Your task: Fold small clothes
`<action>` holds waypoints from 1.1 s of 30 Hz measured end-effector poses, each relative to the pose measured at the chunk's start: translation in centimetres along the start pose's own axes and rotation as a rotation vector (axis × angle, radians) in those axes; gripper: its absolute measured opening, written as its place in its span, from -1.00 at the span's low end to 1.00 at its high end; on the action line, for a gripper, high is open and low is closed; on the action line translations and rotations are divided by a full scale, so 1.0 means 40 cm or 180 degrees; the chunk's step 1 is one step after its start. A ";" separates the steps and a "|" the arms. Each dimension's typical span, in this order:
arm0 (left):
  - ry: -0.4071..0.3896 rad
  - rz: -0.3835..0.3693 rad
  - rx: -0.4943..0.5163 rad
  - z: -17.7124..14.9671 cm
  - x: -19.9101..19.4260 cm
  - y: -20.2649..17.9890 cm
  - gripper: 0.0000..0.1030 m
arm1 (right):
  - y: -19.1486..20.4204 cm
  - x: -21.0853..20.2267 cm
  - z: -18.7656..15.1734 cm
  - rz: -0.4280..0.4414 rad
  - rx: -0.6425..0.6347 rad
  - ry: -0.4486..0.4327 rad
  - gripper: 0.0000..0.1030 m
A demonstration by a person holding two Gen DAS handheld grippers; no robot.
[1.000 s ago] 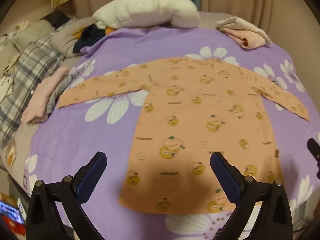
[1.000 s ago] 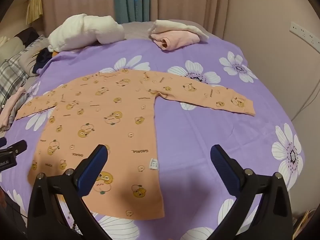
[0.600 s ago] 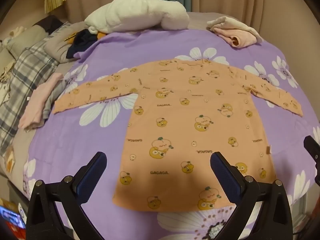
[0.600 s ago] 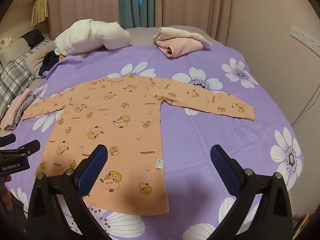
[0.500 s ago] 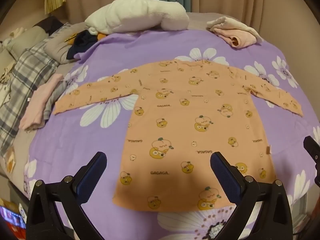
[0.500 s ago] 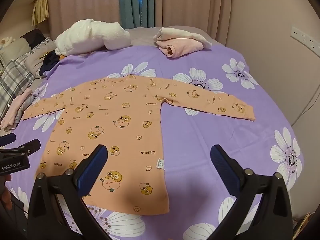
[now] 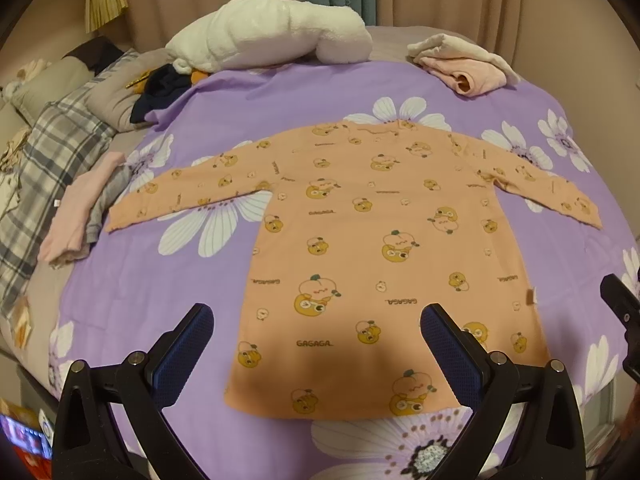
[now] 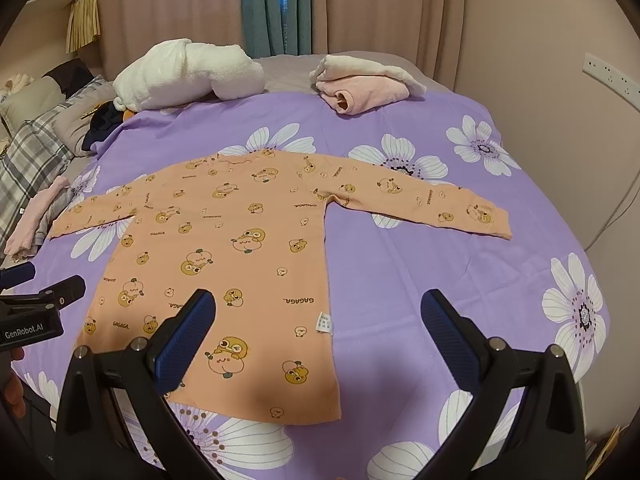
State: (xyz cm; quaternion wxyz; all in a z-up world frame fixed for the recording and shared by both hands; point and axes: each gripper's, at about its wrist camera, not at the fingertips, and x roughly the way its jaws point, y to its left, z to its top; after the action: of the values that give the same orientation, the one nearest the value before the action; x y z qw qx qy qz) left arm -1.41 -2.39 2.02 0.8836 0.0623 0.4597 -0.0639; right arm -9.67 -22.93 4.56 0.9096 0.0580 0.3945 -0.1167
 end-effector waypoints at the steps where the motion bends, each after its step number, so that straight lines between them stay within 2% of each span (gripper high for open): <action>1: 0.0000 0.0003 0.0002 0.000 0.001 -0.002 0.98 | 0.000 0.000 0.000 -0.0002 0.0001 0.0000 1.00; 33: 0.0004 -0.0009 0.0020 -0.007 -0.004 -0.017 0.98 | 0.004 -0.002 -0.014 0.0003 0.0016 -0.0005 1.00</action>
State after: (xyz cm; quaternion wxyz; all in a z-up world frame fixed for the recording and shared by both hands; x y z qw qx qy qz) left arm -1.86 -3.01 1.97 0.8830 0.0644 0.4601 -0.0666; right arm -10.08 -22.64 4.24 0.9098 0.0604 0.3934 -0.1172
